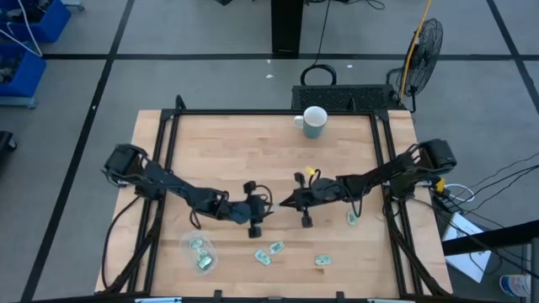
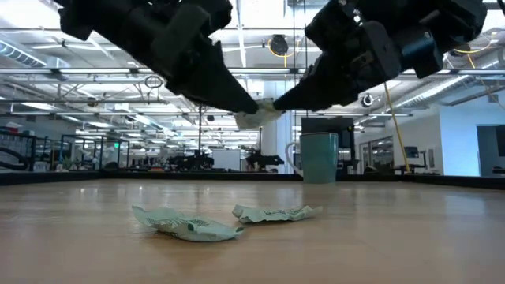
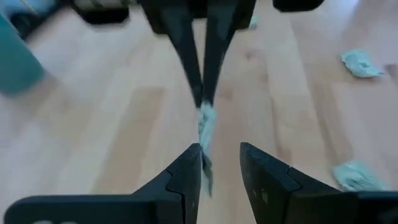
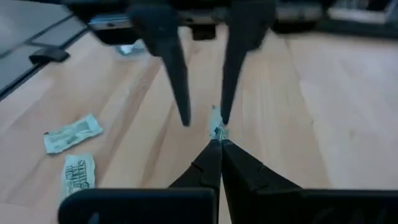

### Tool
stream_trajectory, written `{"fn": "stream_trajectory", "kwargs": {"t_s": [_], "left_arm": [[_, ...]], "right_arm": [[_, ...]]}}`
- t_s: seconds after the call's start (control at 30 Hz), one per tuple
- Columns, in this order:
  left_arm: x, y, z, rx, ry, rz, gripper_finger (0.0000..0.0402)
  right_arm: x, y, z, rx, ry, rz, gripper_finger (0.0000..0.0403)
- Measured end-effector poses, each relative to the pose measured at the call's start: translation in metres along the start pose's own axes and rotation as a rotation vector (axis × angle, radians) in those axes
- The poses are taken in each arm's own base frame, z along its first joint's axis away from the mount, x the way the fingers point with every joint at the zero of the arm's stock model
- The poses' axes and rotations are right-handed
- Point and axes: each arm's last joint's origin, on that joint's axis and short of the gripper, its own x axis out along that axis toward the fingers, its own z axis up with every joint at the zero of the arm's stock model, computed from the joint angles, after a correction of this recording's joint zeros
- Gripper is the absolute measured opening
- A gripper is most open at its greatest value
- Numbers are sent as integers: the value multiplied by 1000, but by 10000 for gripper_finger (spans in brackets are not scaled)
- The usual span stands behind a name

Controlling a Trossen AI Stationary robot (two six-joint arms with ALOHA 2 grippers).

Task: Pick and place Stevia / Truvia into bins
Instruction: Put the stevia packet into the transparent container

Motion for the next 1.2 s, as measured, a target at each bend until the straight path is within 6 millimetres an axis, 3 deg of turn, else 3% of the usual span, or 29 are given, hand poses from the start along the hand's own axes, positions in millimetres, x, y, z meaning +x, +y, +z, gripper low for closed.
{"fn": "stream_trajectory", "kwargs": {"t_s": [0.23,0.63,0.97,1.2], "left_arm": [[2,-3,0,179,-37,87,117],[6,5,1,133,-34,52,118],[6,3,3,137,-53,48,118],[6,3,3,145,-56,30,118]], "right_arm": [[-2,-5,-4,157,57,27,1],[-2,-7,5,165,-37,34,0],[-2,-8,-6,223,86,59,0],[-2,-8,4,219,-13,77,0]]}}
